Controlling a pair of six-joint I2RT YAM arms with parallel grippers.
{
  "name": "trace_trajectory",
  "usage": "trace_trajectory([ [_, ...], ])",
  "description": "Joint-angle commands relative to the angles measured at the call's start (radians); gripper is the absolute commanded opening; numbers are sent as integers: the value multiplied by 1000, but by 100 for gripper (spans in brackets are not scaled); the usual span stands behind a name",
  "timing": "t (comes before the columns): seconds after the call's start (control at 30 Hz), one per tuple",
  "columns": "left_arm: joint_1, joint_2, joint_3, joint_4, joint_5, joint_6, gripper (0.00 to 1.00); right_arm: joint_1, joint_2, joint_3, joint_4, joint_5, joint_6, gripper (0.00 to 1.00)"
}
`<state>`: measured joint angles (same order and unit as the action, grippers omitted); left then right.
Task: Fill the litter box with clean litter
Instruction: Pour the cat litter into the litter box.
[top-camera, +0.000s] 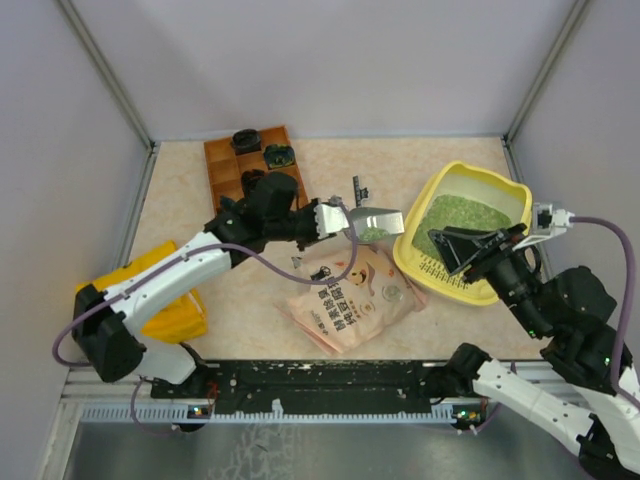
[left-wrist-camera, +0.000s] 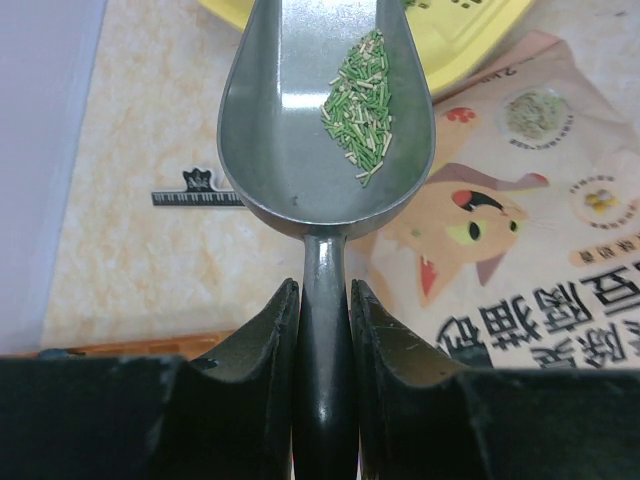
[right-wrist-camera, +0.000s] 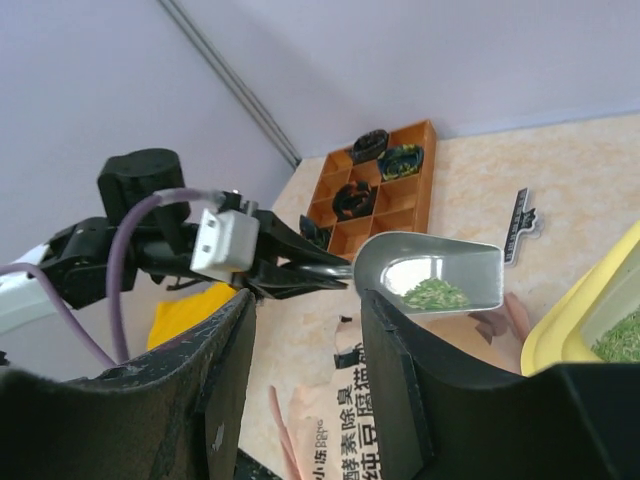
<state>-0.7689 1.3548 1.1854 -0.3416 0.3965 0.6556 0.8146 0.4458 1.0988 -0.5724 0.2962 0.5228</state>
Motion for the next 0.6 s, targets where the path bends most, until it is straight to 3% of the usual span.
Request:
trace_trajectory([
  [0.0, -73, 108, 151, 5, -174, 121, 0, -6, -31, 61, 53, 47, -23, 46],
  [0.23, -186, 314, 354, 12, -286, 253, 0, -5, -61, 72, 46, 79, -21, 46],
  [0.57, -333, 498, 497, 108, -573, 554, 0, -6, -93, 62, 86, 100, -18, 45],
])
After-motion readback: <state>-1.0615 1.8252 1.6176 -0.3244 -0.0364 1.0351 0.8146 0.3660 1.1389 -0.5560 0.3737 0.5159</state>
